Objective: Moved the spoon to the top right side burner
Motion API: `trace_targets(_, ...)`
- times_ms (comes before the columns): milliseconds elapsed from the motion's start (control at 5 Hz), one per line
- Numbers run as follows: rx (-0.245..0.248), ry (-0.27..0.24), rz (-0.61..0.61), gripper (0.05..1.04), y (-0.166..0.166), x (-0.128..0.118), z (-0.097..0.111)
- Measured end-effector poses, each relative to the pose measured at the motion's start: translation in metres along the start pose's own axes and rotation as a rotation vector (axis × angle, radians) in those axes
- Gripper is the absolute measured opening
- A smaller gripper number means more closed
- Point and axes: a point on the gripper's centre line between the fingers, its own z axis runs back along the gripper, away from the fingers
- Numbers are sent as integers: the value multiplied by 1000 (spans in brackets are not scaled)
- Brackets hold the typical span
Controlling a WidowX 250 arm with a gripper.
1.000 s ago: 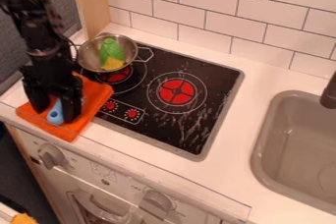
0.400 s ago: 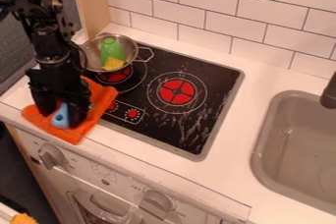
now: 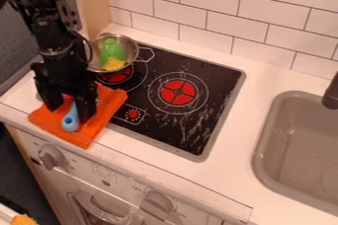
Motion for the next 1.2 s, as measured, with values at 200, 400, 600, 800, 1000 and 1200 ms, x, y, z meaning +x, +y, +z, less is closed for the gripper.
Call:
trace_targets(200, 2, -26, 2, 1000, 0, 2, 6)
trace_targets(400, 7, -24, 13, 947, 0, 4, 4)
trace_targets(600, 7, 3, 9, 659, -2, 2, -4)
trace_targets(800, 9, 24, 9, 359, -3, 1, -11)
trace_targets(1000, 2, 27, 2, 327, -2, 3, -10)
trace_targets(1200, -25, 17, 21, 327, -4, 1, 4)
